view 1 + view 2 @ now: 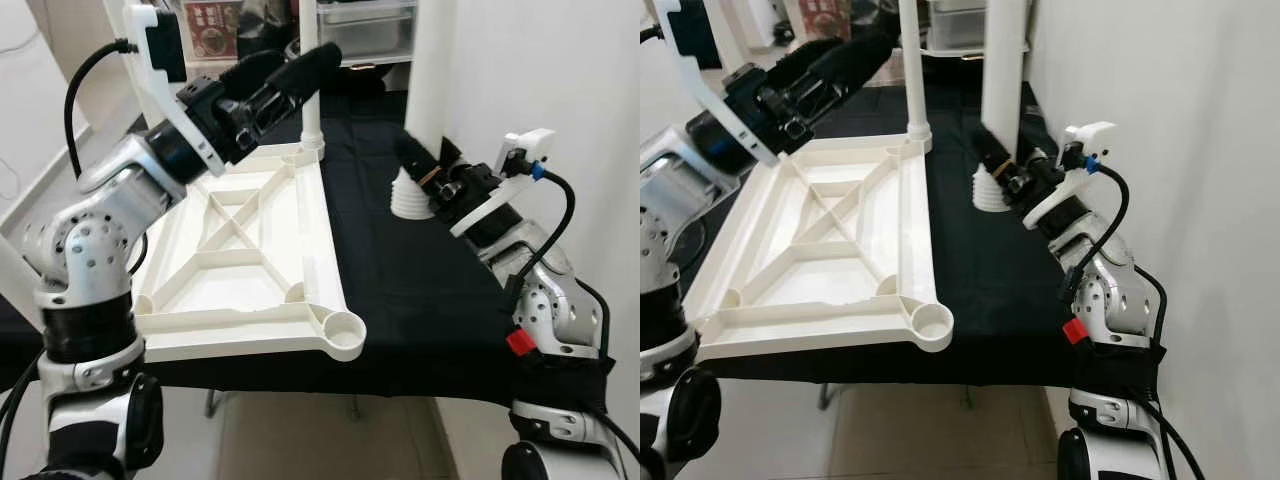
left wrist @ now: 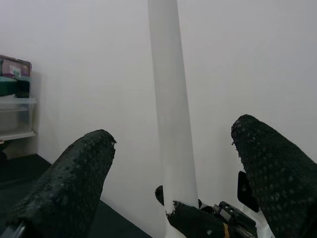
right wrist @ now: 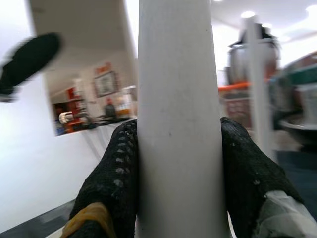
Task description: Building children table
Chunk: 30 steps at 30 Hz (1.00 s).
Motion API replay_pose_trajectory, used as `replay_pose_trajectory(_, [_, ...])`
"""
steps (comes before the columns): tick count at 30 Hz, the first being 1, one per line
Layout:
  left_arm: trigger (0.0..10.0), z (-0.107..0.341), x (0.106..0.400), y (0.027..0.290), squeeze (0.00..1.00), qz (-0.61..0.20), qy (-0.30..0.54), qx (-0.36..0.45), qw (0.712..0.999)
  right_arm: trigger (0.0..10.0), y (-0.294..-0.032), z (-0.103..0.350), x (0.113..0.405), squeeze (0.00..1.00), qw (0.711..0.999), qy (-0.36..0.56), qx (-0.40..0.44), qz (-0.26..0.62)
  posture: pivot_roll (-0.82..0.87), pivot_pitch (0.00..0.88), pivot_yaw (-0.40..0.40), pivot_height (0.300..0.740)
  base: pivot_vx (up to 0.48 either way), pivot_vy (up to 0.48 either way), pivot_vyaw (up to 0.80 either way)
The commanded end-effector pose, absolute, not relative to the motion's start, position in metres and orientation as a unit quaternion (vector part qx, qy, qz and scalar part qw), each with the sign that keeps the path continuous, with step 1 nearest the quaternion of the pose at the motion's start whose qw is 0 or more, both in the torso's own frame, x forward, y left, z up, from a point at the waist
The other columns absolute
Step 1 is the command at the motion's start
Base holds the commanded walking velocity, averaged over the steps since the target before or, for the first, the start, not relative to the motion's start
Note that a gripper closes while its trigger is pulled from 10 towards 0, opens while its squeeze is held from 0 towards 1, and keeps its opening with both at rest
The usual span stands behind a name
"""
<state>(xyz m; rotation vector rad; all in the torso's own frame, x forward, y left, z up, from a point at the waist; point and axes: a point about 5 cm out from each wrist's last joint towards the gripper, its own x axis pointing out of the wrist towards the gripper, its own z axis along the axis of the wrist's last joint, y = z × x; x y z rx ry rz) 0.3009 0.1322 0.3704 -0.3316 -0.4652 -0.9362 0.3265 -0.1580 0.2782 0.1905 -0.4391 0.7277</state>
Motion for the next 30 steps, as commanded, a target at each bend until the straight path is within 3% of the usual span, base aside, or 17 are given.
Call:
replay_pose_trajectory(1, [10.0, 0.371, 0.303, 0.13, 1.0, -0.452, -0.213, -0.153, 0.853, 10.0, -0.147, 0.28, 0.32, 0.0, 0.895, -0.219, 0.084, 0.379, -0.02, 0.063, 0.045, 0.74, 0.0, 0.0, 0.0])
replay_pose_trajectory(4, [10.0, 0.372, 0.304, 0.125, 1.0, -0.462, -0.206, -0.145, 0.85, 10.0, -0.135, 0.285, 0.316, 0.0, 0.885, -0.229, 0.077, 0.398, -0.01, 0.062, 0.048, 0.74, 0.0, 0.0, 0.0])
replay_pose_trajectory(5, [10.0, 0.373, 0.305, 0.123, 0.82, -0.463, -0.205, -0.142, 0.85, 10.0, -0.131, 0.287, 0.314, 0.0, 0.88, -0.232, 0.075, 0.407, -0.01, 0.064, 0.049, 0.74, 0.0, 0.0, 0.0])
replay_pose_trajectory(7, [10.0, 0.373, 0.305, 0.123, 0.82, -0.463, -0.205, -0.142, 0.85, 10.0, -0.131, 0.287, 0.314, 0.0, 0.88, -0.232, 0.075, 0.407, -0.01, 0.064, 0.049, 0.74, 0.0, 0.0, 0.0])
replay_pose_trajectory(8, [10.0, 0.373, 0.307, 0.122, 0.0, -0.466, -0.199, -0.141, 0.851, 10.0, -0.124, 0.288, 0.309, 0.0, 0.872, -0.231, 0.067, 0.427, -0.01, 0.062, 0.048, 0.74, 0.0, 0.0, 0.0])
replay_pose_trajectory(13, [10.0, 0.374, 0.31, 0.121, 0.0, -0.458, -0.198, -0.141, 0.855, 10.0, -0.117, 0.288, 0.306, 0.0, 0.864, -0.229, 0.053, 0.444, -0.01, 0.063, 0.048, 0.74, 0.0, 0.0, 0.0])
replay_pose_trajectory(20, [10.0, 0.376, 0.314, 0.118, 0.0, -0.445, -0.203, -0.146, 0.86, 10.0, -0.097, 0.282, 0.294, 0.0, 0.838, -0.219, -0.032, 0.499, -0.01, 0.065, 0.046, 0.74, 0.0, 0.0, 0.0])
replay_pose_trajectory(29, [10.0, 0.378, 0.314, 0.114, 0.0, -0.457, -0.2, -0.141, 0.855, 10.0, -0.091, 0.273, 0.3, 0.0, 0.849, -0.202, -0.066, 0.483, -0.01, 0.065, 0.051, 0.74, 0.0, 0.0, 0.0])
replay_pose_trajectory(30, [0.0, 0.379, 0.313, 0.114, 0.0, -0.462, -0.2, -0.135, 0.853, 10.0, -0.093, 0.273, 0.303, 0.0, 0.854, -0.2, -0.065, 0.476, -0.01, 0.063, 0.05, 0.74, 0.0, 0.0, 0.0])
